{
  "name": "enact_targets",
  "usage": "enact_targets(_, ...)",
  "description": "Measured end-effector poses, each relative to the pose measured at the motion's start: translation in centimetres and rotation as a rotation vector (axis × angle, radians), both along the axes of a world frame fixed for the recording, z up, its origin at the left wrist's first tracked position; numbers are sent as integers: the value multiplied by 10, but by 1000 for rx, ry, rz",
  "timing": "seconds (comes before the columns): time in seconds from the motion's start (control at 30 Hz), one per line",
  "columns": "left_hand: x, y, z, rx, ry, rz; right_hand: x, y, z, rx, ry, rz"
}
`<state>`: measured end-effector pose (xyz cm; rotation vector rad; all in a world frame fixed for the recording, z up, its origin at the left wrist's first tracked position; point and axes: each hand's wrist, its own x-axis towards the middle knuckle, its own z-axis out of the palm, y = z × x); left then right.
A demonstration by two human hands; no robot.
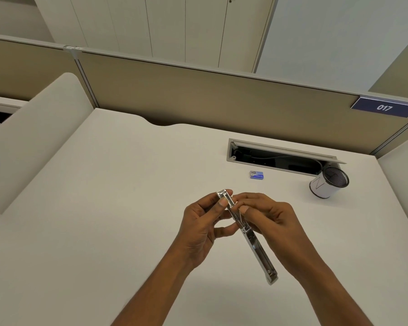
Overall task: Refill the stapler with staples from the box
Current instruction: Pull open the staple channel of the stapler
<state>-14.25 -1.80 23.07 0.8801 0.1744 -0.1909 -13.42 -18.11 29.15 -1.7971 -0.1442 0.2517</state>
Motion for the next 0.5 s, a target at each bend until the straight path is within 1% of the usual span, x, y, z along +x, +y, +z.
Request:
enact_targets(0.17, 4, 4, 3, -62, 40, 12, -8, -18, -1, -21, -135, 111)
enact_targets(0.33, 8, 4, 8, -44, 28, 1, -17, -28, -11, -11, -225, 96)
enact_targets(0.43, 7, 1, 8, -42, 30, -15, -19, -32, -13, 8, -198, 93)
enact_targets(0.5, 5, 0, 7, -43, 14, -40, -17, -31, -8, 77, -139, 93)
